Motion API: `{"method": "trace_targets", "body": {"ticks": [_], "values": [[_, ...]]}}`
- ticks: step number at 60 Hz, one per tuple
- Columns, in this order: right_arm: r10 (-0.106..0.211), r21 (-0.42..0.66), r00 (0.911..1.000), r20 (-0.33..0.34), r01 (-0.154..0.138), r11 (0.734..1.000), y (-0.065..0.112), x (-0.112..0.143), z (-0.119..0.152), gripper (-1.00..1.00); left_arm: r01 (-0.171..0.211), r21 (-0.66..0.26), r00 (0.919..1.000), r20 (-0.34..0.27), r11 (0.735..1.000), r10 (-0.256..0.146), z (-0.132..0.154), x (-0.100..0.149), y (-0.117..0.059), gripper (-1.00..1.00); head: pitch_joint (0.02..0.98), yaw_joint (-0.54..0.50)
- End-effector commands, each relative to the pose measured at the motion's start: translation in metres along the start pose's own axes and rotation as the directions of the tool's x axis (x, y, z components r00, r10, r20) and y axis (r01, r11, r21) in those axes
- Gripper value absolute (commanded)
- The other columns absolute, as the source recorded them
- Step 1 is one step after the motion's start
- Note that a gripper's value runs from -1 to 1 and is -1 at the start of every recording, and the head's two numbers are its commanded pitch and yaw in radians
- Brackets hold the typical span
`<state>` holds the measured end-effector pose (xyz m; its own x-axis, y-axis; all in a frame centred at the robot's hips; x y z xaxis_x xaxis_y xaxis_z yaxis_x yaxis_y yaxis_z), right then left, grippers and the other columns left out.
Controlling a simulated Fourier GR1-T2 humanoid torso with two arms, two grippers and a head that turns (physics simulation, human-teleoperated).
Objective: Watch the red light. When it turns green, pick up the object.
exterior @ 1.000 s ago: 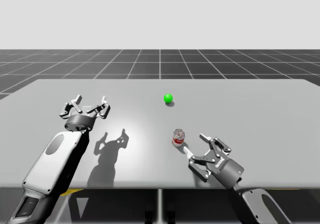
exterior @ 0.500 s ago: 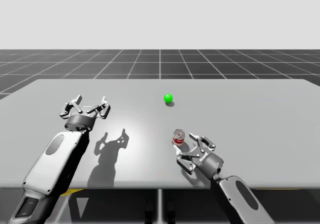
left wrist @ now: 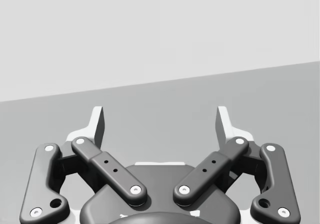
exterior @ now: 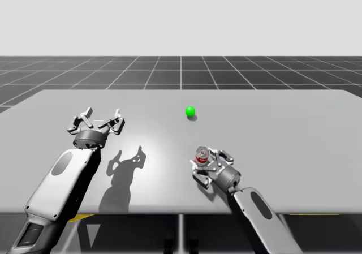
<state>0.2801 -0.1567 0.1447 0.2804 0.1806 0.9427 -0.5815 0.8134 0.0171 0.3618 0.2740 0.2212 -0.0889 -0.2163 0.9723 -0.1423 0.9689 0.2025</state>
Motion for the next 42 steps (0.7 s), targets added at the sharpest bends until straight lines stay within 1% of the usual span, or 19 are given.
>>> {"method": "trace_targets", "body": {"ticks": [1, 6, 8, 9, 10, 11, 13, 14, 16, 24, 28, 29, 33, 34, 37, 38, 41, 42], "values": [[-0.005, 0.002, 0.9999, -0.01, 0.005, 1.0, 0.001, 0.0012, -0.0088, -1.0, 0.003, 0.0, 1.0, 0.001, 1.0, -0.003, -0.0005, -0.0003, -0.0004, -1.0, 0.849, -0.14], [-0.004, 0.009, 0.9999, -0.014, 0.004, 1.0, 0.001, 0.0014, -0.0101, -1.0, 0.006, -0.001, 1.0, 0.001, 1.0, -0.006, -0.0006, -0.0005, -0.001, -1.0, 0.846, -0.14], [0.011, 0.025, 0.9996, -0.024, -0.011, 1.0, 0.0006, 0.0005, -0.0095, -1.0, 0.007, -0.002, 1.0, 0.001, 1.0, -0.007, -0.0006, -0.0007, -0.001, -1.0, 0.844, -0.14], [0.015, 0.026, 0.9996, -0.025, -0.014, 1.0, 0.0006, 0.0001, -0.0094, -0.9, 0.008, -0.002, 1.0, 0.001, 1.0, -0.008, -0.0006, -0.0007, -0.0011, -1.0, 0.844, -0.14], [0.014, 0.02, 0.9997, -0.022, -0.014, 1.0, 0.0005, 0.0, -0.0093, -0.85, 0.008, -0.002, 1.0, 0.0, 1.0, -0.008, -0.0006, -0.0008, -0.0011, -1.0, 0.844, -0.14], [0.013, -0.004, 0.9999, -0.007, -0.013, 1.0, -0.0003, -0.0018, -0.0096, -0.17, 0.009, -0.003, 1.0, 0.0, 1.0, -0.009, -0.0007, -0.0008, -0.0013, -1.0, 0.843, -0.14], [0.01, -0.012, 0.9999, -0.003, -0.01, 1.0, -0.0008, -0.0029, -0.0096, 0.3, 0.009, -0.003, 1.0, 0.0, 1.0, -0.009, -0.0007, -0.0008, -0.0014, -1.0, 0.842, -0.14], [0.01, -0.008, 0.9999, -0.005, -0.01, 1.0, -0.0014, -0.0031, -0.0094, 0.71, 0.009, -0.003, 1.0, -0.001, 1.0, -0.009, -0.0007, -0.0009, -0.0014, -1.0, 0.842, -0.14], [0.003, -0.015, 1.0, -0.006, -0.003, 1.0, -0.0032, -0.0048, -0.0093, 0.98, 0.009, -0.004, 1.0, -0.002, 1.0, -0.009, -0.0006, -0.0009, -0.0017, -1.0, 0.84, -0.14], [0.004, -0.023, 1.0, -0.006, -0.004, 1.0, -0.0044, -0.0068, -0.0092, 1.0, 0.011, -0.006, 0.9999, -0.002, 1.0, -0.011, -0.0006, -0.0013, -0.0026, -1.0, 0.817, -0.14], [0.008, -0.024, 1.0, -0.002, -0.008, 1.0, -0.0046, -0.007, -0.0089, 1.0, 0.011, -0.006, 0.9999, -0.002, 1.0, -0.011, -0.0007, -0.0014, -0.0025, -1.0, 0.778, -0.14], [0.011, -0.023, 0.9999, -0.002, -0.011, 1.0, -0.0046, -0.007, -0.0086, 1.0, 0.011, -0.005, 0.9999, -0.002, 1.0, -0.011, -0.0007, -0.0013, -0.0025, -1.0, 0.751, -0.14], [0.014, -0.023, 0.9999, 0.002, -0.014, 1.0, -0.0049, -0.0069, -0.0085, 1.0, 0.011, -0.005, 0.9999, -0.002, 1.0, -0.011, -0.0005, -0.0013, -0.0029, -1.0, 0.71, -0.14], [0.016, -0.023, 0.9999, 0.004, -0.016, 1.0, -0.0051, -0.0071, -0.0085, 1.0, 0.011, -0.005, 0.9999, -0.002, 1.0, -0.011, -0.0005, -0.0014, -0.003, -1.0, 0.68, -0.14], [0.019, -0.022, 0.9998, 0.005, -0.019, 1.0, -0.0053, -0.0072, -0.0084, 1.0, 0.011, -0.005, 0.9999, -0.003, 1.0, -0.011, -0.0006, -0.0016, -0.0033, -1.0, 0.651, -0.14], [0.019, -0.022, 0.9998, 0.006, -0.019, 1.0, -0.0054, -0.0072, -0.0085, 1.0, 0.012, -0.006, 0.9999, -0.003, 1.0, -0.012, -0.0006, -0.0018, -0.0033, -1.0, 0.622, -0.14], [0.024, -0.024, 0.9997, 0.008, -0.024, 0.999, -0.0058, -0.0075, -0.0087, 1.0, 0.012, -0.006, 0.9999, -0.004, 1.0, -0.012, -0.0007, -0.002, -0.0035, -1.0, 0.585, -0.15], [0.024, -0.024, 0.9997, 0.008, -0.024, 0.999, -0.0059, -0.0076, -0.0088, 1.0, 0.012, -0.006, 0.9999, -0.004, 1.0, -0.012, -0.0007, -0.002, -0.0035, -1.0, 0.585, -0.15]]}}
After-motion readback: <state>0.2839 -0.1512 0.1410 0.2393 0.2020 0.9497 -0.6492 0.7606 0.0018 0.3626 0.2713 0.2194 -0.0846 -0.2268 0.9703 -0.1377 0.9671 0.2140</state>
